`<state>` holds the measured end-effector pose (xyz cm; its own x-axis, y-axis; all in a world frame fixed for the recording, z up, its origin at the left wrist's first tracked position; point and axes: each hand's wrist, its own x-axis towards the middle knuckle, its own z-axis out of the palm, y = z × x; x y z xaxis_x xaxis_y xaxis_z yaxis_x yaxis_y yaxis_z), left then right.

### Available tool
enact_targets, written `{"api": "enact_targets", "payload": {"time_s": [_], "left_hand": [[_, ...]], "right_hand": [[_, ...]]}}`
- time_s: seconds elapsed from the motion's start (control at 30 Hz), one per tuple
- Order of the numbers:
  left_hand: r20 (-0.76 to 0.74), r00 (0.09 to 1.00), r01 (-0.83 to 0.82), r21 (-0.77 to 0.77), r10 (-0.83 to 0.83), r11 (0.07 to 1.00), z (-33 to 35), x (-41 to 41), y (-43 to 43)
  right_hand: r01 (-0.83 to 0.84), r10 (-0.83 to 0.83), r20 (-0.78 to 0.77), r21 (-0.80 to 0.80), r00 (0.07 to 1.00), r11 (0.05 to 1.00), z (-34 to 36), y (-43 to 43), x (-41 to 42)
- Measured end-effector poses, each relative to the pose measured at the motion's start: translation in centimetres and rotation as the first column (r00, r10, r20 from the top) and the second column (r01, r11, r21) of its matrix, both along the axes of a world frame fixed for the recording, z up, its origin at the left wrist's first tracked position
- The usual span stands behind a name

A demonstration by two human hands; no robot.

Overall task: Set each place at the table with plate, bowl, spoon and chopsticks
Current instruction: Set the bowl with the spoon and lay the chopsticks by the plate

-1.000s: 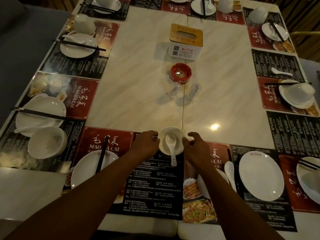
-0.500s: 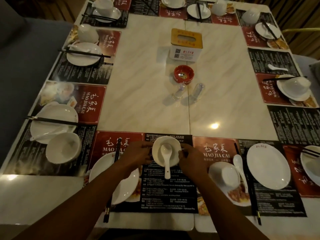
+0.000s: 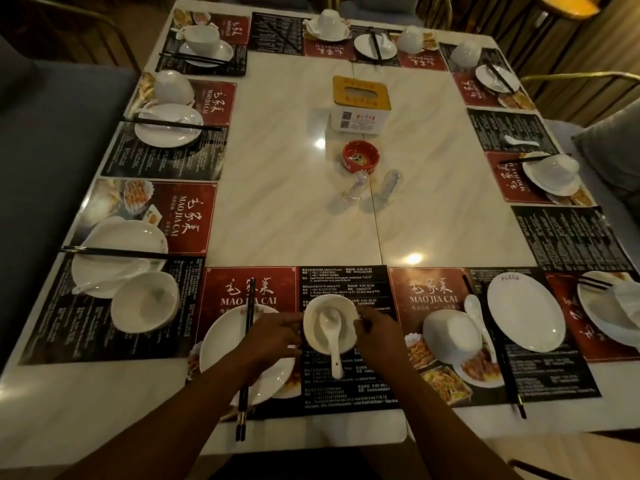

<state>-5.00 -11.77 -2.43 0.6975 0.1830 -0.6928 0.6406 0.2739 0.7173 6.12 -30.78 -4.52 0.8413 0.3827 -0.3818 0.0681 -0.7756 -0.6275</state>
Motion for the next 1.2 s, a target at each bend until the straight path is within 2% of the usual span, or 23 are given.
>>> {"api": "enact_targets", "payload": {"time_s": [0.17,0.3,0.43,0.47,0.53,0.6,0.63,0.7,0.77,0.83,0.97,1.2], "left_hand": [[0.04,0.999,0.01,-0.021,-0.01,1.0,0.0,-0.2,-0.4],[0.047,0.997,0.058,0.021,-0.059,0.998,-0.2,-0.3,-0.5],[0.044,0.999,-0.011,-0.003,0.011,1.0,0.0,-0.8,-0.1],[0.04,0.999,-0.039,0.062,0.036,0.997,0.1,-1.3,0.3],[0.044,0.996,-0.09,0.287,0.081,0.954,0.0,-2.5,1.7],[0.037,0.993,-0.117,0.532,0.114,0.839,-0.1,-4.2,3.5],[0.023,0.991,-0.117,0.636,0.134,0.763,-0.1,-5.2,4.4],[-0.019,0.983,-0.105,0.755,0.182,0.647,-0.8,-7.3,6.0],[-0.054,0.972,-0.1,0.786,0.229,0.61,-1.9,-9.3,7.2],[-0.1,0.959,-0.098,0.763,0.266,0.639,-2.9,-10.7,7.7],[-0.157,0.959,-0.075,0.661,0.235,0.747,-4.0,-11.6,7.6],[-0.112,0.953,-0.155,0.621,0.283,0.768,-4.9,-12.6,7.1]], "right_hand": [[0.038,-0.038,0.005,-0.019,0.999,0.999,-0.3,-0.2,-0.3],[0.055,-0.055,-0.002,-0.012,0.998,0.998,-0.4,-0.2,-0.5],[0.061,-0.061,-0.011,-0.007,0.998,0.998,0.3,-0.2,-0.7],[0.052,-0.052,0.02,-0.031,0.998,0.998,0.5,-0.1,-0.7],[0.064,-0.057,0.154,-0.039,0.986,0.997,1.7,-0.1,-1.1],[0.034,-0.035,0.287,0.007,0.957,0.999,3.8,0.3,-2.3],[-0.02,0.012,0.307,0.024,0.952,1.0,4.9,0.8,-3.5],[-0.152,0.142,0.216,0.029,0.966,0.988,6.5,2.5,-6.4],[-0.225,0.225,0.01,0.045,0.974,0.973,5.8,4.1,-9.4],[-0.209,0.208,-0.118,0.004,0.971,0.978,3.7,5.0,-11.6],[-0.017,0.007,-0.175,-0.054,0.985,0.998,-0.6,4.7,-12.8],[0.156,-0.142,-0.311,0.019,0.94,0.988,-2.7,5.1,-12.5]]}}
